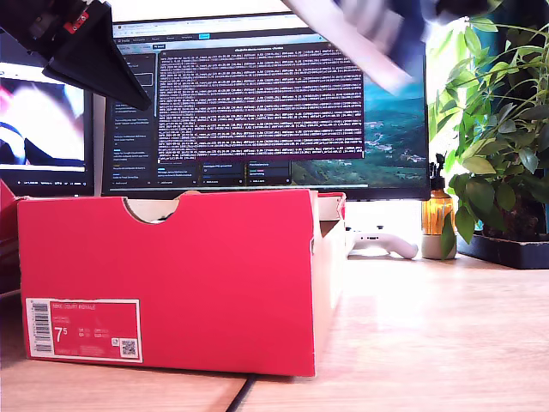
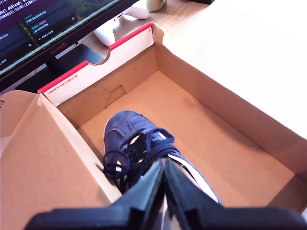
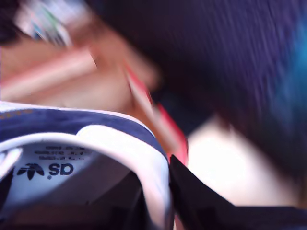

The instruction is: Pack the blue shoes by picking the first shoe and placing it inside the red shoebox, left side, then picking and rotating the second shoe and placing it in the shoebox

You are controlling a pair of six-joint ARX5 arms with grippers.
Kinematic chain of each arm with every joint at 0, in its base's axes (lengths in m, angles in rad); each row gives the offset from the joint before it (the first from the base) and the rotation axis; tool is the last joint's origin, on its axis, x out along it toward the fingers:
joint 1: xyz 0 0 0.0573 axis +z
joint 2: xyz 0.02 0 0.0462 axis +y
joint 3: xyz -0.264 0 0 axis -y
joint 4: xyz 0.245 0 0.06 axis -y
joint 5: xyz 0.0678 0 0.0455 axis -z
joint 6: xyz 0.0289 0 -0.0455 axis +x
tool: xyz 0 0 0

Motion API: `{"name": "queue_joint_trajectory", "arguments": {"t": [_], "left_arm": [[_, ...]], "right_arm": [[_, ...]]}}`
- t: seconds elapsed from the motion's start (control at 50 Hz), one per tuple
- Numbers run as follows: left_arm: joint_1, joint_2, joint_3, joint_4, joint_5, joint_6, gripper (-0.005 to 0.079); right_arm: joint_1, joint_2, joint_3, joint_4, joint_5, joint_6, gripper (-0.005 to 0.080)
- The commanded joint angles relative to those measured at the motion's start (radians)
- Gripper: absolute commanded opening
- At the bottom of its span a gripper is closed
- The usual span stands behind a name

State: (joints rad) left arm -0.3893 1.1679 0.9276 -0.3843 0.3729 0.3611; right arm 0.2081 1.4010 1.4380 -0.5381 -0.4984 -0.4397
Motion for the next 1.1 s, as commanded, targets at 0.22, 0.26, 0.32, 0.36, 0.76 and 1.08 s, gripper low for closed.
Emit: {"name": "queue_joint_trajectory", "arguments": {"t": [0.22,0.26,0.32,0.36,0.76,1.08], "left_arm": [[0.001,0.001,-0.003,0.006,0.005,-0.006,-0.0019],[0.001,0.001,-0.003,0.006,0.005,-0.006,-0.0019],[0.001,0.001,-0.003,0.006,0.005,-0.006,-0.0019],[0.001,0.001,-0.003,0.006,0.005,-0.006,-0.0019],[0.001,0.001,-0.003,-0.005,0.005,-0.006,-0.0019],[0.001,0.001,-0.003,-0.013,0.005,-0.006,-0.0019]], "right_arm": [[0.119,0.056,0.035,0.272,-0.019,-0.175,-0.0013],[0.129,0.076,0.035,0.289,-0.019,-0.18,-0.0013],[0.144,0.106,0.035,0.303,-0.018,-0.195,-0.0013],[0.15,0.127,0.035,0.31,-0.018,-0.198,-0.0013],[0.17,0.308,0.035,0.308,-0.015,-0.328,-0.0013],[0.172,0.409,0.035,0.277,-0.014,-0.391,-0.0013]]}}
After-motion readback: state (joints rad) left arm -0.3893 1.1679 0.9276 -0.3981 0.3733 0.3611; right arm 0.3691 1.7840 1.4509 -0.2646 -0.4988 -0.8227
